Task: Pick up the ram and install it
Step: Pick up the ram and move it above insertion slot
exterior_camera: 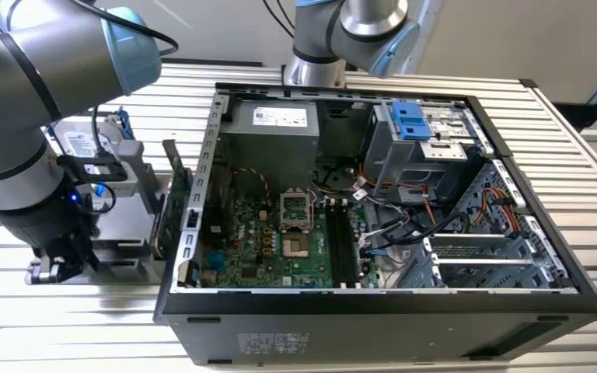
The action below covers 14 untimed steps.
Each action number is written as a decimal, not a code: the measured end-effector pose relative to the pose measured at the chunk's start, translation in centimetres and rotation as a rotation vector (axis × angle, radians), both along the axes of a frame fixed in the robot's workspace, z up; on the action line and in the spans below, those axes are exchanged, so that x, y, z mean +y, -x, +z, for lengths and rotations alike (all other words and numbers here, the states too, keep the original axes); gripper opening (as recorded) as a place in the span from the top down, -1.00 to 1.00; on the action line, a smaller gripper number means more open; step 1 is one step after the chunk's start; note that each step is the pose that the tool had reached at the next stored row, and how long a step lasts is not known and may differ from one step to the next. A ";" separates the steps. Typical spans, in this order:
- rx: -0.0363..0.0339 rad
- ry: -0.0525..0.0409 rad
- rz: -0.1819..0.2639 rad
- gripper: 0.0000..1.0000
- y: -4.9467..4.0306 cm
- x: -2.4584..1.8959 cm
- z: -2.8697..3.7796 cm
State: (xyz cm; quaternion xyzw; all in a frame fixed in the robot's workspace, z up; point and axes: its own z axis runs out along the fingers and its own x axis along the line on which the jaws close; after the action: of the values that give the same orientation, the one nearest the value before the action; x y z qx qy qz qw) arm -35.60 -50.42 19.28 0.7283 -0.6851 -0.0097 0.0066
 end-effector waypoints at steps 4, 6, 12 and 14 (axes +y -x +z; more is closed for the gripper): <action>0.0001 0.0000 0.000 1.00 0.00 0.00 -0.01; 0.0001 0.0000 0.000 1.00 0.00 0.00 -0.01; 0.0001 0.0000 0.000 1.00 0.01 0.00 -0.01; -0.0003 -0.0004 0.000 1.00 0.00 0.01 0.07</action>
State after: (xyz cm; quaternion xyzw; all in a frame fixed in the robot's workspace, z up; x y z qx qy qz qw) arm -35.60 -50.41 19.35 0.7283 -0.6852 -0.0098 0.0064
